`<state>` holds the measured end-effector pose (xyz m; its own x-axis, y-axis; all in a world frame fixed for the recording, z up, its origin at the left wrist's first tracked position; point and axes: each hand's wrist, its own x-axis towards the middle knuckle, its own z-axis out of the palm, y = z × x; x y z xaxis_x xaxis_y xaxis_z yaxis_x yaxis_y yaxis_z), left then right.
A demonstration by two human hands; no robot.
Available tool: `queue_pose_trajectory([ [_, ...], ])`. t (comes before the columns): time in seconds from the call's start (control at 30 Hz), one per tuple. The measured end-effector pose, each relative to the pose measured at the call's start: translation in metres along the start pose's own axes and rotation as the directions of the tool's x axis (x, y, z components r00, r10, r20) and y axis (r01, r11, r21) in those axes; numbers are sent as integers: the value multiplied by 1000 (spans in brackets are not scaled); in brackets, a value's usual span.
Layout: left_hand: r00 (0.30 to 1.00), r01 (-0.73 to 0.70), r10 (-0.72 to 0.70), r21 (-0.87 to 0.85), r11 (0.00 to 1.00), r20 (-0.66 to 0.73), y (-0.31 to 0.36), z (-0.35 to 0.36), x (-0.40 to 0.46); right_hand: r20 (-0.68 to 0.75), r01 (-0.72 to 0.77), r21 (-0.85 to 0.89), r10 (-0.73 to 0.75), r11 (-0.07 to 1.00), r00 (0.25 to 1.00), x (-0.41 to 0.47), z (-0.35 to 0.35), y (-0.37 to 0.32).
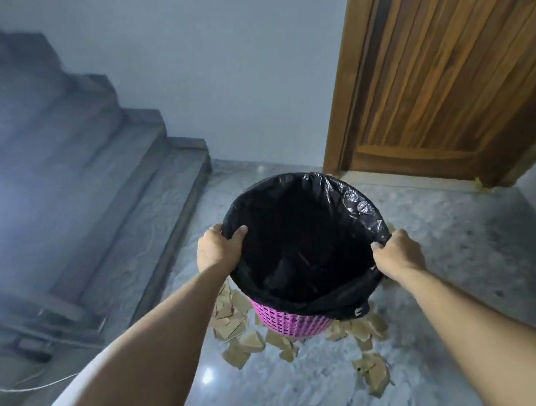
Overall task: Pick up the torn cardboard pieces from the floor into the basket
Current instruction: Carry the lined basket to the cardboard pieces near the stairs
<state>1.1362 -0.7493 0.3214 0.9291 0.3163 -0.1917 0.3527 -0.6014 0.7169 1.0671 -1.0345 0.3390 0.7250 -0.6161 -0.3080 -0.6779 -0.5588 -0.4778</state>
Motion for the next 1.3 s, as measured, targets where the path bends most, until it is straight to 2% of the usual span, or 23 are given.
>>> queue_pose_trajectory([
  [0.13, 991, 134, -134, 2, 991, -22, -70, -31, 56, 153, 48, -106, -31, 993, 988, 5, 79, -57],
  [0.27, 965, 264, -264, 37, 964, -1, -148, -51, 103, 233, 68, -89, -46, 994, 971, 7, 168, -97],
  [0.43, 924, 382, -376, 86, 920, -72, -260, -63, 148, 351, 139, 11, -134, 990, 927, 13, 304, -135],
  [0.57, 894, 436, -420, 91, 895, -158, -356, -49, 176, 484, 134, 30, -132, 990, 865, 20, 413, -143],
  [0.67, 864, 466, -437, 67, 883, -252, -425, -31, 192, 614, 135, 124, -182, 983, 768, 25, 490, -140],
  [0.8, 821, 489, -445, 39, 871, -357, -505, -4, 204, 661, 237, 115, -252, 965, 706, 24, 570, -127],
  [0.93, 789, 489, -437, 10, 872, -431, -564, 18, 202, 660, 313, 140, -324, 940, 678, 19, 624, -110],
  [1.1, 753, 489, -429, -11, 872, -499, -602, 36, 192, 626, 363, 225, -420, 904, 657, 17, 657, -97],
  [1.3, 779, 477, -415, 15, 879, -470, -611, 43, 174, 618, 402, 320, -511, 858, 598, 11, 658, -88],
])
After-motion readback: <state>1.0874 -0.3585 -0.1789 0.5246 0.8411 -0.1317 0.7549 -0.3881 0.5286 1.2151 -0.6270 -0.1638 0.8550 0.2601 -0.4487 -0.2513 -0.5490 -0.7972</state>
